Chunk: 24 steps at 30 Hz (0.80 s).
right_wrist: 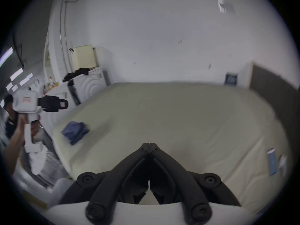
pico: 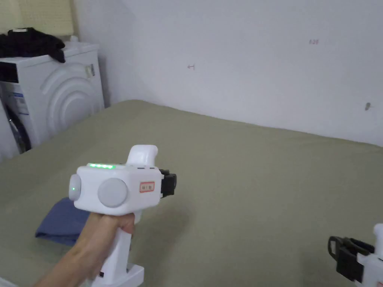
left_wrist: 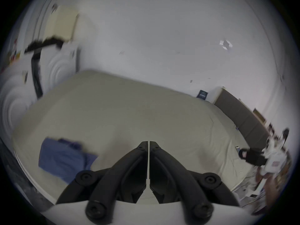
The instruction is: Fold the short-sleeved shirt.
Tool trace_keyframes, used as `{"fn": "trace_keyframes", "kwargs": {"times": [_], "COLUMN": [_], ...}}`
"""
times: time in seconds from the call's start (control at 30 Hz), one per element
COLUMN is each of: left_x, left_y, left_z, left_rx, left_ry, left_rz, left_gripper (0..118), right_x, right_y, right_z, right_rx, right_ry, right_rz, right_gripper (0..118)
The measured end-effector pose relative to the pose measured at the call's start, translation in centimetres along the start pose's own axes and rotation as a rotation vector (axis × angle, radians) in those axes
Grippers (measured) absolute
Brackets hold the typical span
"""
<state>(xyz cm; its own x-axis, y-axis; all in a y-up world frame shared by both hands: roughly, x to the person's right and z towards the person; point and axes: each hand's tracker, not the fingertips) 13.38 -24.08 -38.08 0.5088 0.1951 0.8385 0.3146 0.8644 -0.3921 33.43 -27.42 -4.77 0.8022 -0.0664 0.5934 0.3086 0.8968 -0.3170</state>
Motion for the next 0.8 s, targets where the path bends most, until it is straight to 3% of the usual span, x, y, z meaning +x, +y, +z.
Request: {"fn": "trace_keyframes", "kwargs": {"times": [0.2,0.3,0.43,0.8], "left_x": [13.0,16.7,19.1,18.6], "left_y": [-0.1,-0.2,0.3,0.9], "left_z": [1.1,1.6,1.9,2.3], "left_rx": [0.189,0.274,0.287,0.324], "left_ry": [0.016,0.059,0.021,0.065], "left_rz": [-0.081,-0.22,-0.212,-0.209], "left_gripper": [2,2,2,2], "right_x": [-0.3,0.4,1.1,1.6], "right_y": [2.2,2.6,3.1,4.9], "right_z": [3.1,4.5,6.0,7.3], "right_rx": [0.19,0.261,0.349,0.375], "right_ry": [-0.251,-0.337,-0.394,-0.355], "right_rz": [0.082,0.08,0.101,0.076], "right_gripper": [2,2,2,2]}}
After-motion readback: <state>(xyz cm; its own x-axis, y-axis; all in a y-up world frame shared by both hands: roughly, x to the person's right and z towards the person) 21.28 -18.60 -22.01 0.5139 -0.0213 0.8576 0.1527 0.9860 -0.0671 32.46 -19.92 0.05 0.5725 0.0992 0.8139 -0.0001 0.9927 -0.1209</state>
